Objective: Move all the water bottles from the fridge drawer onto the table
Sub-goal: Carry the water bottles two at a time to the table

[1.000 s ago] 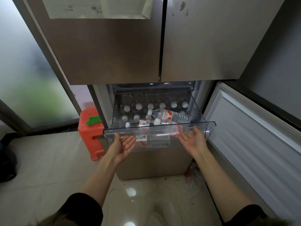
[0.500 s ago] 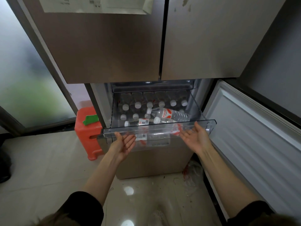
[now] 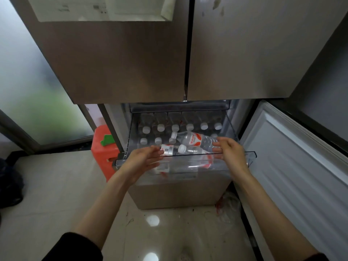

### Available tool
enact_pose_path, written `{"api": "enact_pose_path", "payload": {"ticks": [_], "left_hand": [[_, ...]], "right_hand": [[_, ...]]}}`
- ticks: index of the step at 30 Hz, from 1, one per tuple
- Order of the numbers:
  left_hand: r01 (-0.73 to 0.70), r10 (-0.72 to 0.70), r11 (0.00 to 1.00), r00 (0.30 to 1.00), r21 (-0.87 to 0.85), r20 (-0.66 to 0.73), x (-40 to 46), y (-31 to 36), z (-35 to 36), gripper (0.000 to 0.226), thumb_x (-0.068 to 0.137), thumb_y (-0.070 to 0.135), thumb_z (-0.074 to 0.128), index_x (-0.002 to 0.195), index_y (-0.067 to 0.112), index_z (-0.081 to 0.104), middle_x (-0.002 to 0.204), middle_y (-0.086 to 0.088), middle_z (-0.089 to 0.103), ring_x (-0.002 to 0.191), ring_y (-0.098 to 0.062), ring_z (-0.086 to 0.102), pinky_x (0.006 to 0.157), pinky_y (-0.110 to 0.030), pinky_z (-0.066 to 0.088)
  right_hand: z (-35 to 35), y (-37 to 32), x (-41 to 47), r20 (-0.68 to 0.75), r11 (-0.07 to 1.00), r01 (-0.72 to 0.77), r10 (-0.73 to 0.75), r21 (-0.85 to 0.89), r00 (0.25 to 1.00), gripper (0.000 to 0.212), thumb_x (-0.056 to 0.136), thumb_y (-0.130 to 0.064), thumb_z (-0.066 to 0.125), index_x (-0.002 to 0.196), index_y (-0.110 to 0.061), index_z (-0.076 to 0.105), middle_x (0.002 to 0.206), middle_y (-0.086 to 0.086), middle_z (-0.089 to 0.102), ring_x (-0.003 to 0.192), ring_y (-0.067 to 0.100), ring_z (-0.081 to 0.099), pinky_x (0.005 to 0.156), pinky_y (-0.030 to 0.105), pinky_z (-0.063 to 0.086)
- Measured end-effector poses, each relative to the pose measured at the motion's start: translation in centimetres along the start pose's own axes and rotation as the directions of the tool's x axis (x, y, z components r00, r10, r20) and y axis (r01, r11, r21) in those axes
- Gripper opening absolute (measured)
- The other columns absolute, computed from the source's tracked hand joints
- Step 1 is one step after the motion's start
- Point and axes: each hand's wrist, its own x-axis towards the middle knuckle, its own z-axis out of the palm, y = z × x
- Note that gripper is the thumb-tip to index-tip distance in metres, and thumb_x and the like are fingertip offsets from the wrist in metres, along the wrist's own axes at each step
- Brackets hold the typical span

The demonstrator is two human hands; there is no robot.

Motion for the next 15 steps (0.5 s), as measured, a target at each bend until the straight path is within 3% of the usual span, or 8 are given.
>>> {"api": "enact_pose_path", "payload": {"ticks": [5,10,13,15], "left_hand": [[-0.056,0.061,0.976,0.998,0.21,-0.017,3.9,1.9,0.5,0.029,0.095,0.023,0.049,0.119,0.009,0.058,0.112,-0.006,0.066,0.103,-0.019,0.063,0.089,-0.032,0.052],[-0.001,0.014,0.927,0.999,0.375,-0.031,7.9,2.3,0.0,0.034,0.093,0.021,0.053,0.123,0.006,0.056,0.111,-0.007,0.062,0.105,-0.02,0.058,0.095,-0.037,0.046],[-0.025,0.01,0.848,0.999,0.529,0.03,9.6,1.6,-0.3,0.041,0.092,0.009,0.052,0.133,0.005,0.047,0.126,-0.006,0.054,0.109,-0.012,0.051,0.081,-0.012,0.042],[-0.058,0.001,0.742,0.996,0.668,0.086,11.0,0.7,-0.7,0.047,0.091,0.004,0.053,0.137,0.007,0.042,0.136,-0.007,0.048,0.12,-0.014,0.047,0.079,-0.004,0.034]], "right_hand": [[0.8,0.2,6.1,0.164,0.953,0.129,-0.086,-0.273,0.983,0.029,0.097,-0.021,0.046,0.12,-0.009,0.058,0.109,0.002,0.061,0.094,0.01,0.056,0.08,0.021,0.046],[2.5,2.1,11.5,0.355,0.837,0.171,0.029,-0.52,0.935,0.035,0.094,-0.022,0.053,0.127,-0.009,0.056,0.124,0.007,0.061,0.113,0.021,0.056,0.098,0.035,0.044],[3.6,3.6,13.3,0.438,0.737,0.227,0.103,-0.637,0.893,0.037,0.09,-0.028,0.058,0.126,-0.018,0.057,0.123,0.008,0.062,0.113,0.026,0.057,0.096,0.039,0.045],[4.4,4.4,14.4,0.463,0.624,0.319,0.078,-0.713,0.883,0.039,0.089,-0.03,0.058,0.127,-0.023,0.056,0.123,0.009,0.058,0.114,0.029,0.054,0.095,0.039,0.044]]}}
